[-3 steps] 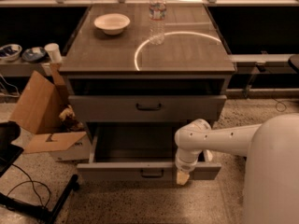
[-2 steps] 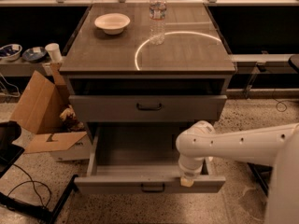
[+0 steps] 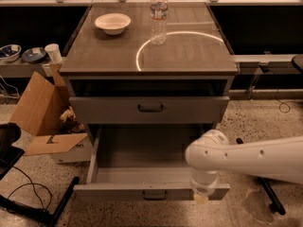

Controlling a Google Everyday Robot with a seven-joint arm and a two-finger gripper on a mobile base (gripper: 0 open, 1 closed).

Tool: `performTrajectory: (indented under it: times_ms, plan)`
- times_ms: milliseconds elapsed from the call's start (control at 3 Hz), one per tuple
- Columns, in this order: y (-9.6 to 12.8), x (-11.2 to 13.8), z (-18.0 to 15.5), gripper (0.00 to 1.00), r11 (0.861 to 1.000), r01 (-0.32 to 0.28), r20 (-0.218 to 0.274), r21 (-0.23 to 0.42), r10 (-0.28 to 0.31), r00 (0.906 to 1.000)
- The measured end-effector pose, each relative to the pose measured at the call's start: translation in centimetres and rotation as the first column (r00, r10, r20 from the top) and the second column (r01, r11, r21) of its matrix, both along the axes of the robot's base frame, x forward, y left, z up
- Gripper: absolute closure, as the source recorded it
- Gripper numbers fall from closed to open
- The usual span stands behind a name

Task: Open middle drawer

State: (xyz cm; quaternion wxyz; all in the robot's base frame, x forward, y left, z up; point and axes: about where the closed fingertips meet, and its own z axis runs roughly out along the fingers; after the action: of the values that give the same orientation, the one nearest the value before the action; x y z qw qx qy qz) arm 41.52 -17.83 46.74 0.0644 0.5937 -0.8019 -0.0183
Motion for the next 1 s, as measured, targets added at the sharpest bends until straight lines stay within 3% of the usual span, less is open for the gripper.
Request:
performTrajectory:
  times_ms: [333,667,1000]
  plan:
    - [-1.6,-3.5,0.2,0.75,0.999,-0.011,-0.040,-0.041,0.009,0.9991]
    - [-1.6,-3.5,0.2,0.52,0.999,-0.011,-0.040,-0.041,0.009,0.9991]
    - [0.2,-1.5,-1.1,0.28,0.997,-0.058,0.010,-0.041,0.058,0.9982]
